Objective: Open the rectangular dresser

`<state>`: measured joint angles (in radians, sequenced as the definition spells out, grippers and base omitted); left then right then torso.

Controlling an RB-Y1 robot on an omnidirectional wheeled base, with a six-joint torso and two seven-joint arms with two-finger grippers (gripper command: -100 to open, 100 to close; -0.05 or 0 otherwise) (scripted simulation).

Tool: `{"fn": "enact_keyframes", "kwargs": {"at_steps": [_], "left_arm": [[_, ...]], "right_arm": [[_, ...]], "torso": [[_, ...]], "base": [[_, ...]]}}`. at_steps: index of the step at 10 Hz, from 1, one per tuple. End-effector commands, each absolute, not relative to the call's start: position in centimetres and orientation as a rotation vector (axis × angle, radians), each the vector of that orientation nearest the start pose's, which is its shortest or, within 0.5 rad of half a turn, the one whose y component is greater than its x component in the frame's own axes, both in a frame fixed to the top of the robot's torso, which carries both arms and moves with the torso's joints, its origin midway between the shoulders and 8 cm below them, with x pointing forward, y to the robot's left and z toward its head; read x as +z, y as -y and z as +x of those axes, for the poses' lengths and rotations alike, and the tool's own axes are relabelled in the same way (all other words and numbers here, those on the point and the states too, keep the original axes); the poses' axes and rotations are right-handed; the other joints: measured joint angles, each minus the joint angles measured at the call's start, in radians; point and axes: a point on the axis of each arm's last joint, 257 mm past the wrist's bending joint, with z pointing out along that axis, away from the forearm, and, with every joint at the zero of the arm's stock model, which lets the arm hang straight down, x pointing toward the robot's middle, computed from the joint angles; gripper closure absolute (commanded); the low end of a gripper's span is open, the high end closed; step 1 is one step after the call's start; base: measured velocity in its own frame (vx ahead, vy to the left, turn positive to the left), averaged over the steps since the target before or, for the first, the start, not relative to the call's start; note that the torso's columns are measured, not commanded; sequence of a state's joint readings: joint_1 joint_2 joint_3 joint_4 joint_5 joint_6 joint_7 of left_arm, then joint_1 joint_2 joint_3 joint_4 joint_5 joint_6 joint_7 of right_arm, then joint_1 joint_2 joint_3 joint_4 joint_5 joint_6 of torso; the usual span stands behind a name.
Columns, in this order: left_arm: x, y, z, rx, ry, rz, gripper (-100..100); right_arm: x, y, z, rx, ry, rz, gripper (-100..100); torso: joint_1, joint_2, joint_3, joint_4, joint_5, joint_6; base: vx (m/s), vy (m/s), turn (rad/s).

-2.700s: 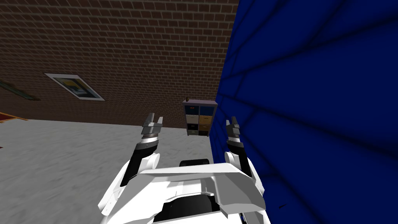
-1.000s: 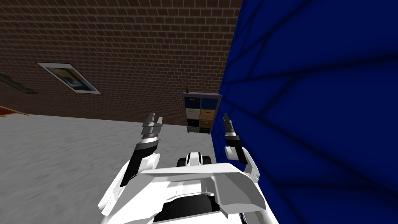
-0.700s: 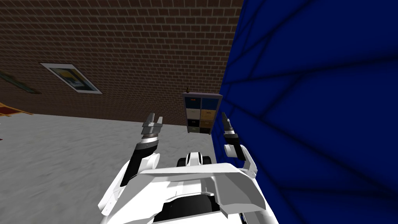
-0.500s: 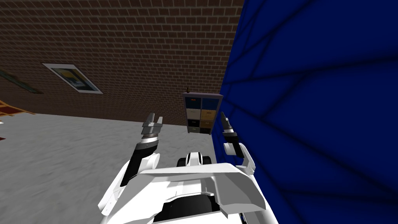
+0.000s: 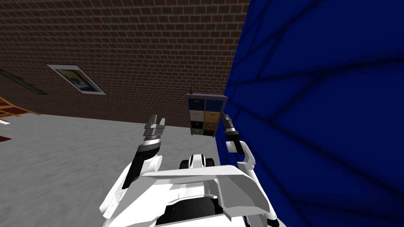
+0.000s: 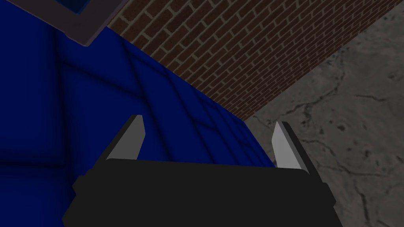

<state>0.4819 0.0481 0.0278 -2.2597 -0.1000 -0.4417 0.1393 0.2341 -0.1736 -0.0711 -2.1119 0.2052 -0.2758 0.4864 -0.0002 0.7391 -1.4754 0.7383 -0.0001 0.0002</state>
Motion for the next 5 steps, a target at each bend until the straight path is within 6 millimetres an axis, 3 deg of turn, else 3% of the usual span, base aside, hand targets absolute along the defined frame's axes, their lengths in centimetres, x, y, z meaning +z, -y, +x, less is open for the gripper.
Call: {"fn": "enact_keyframes", "kwargs": {"at_steps": [1, 5], "left_arm": [[0.9, -27.5, 36.0, -1.328, -0.715, -0.668, 0], [0.9, -27.5, 36.0, -1.328, -0.715, -0.668, 0]], "right_arm": [[0.7, 26.6, 44.4, 0.552, -0.989, 0.207, -100], [1.9, 26.0, 46.5, 0.410, -0.997, 0.113, -100]], "torso": [[0.000, -0.001, 0.000, 0.000, 0.000, 0.000], [0.000, 0.000, 0.000, 0.000, 0.000, 0.000]], "base": [[0.020, 0.006, 0.022], [0.021, 0.005, 0.021]]}}
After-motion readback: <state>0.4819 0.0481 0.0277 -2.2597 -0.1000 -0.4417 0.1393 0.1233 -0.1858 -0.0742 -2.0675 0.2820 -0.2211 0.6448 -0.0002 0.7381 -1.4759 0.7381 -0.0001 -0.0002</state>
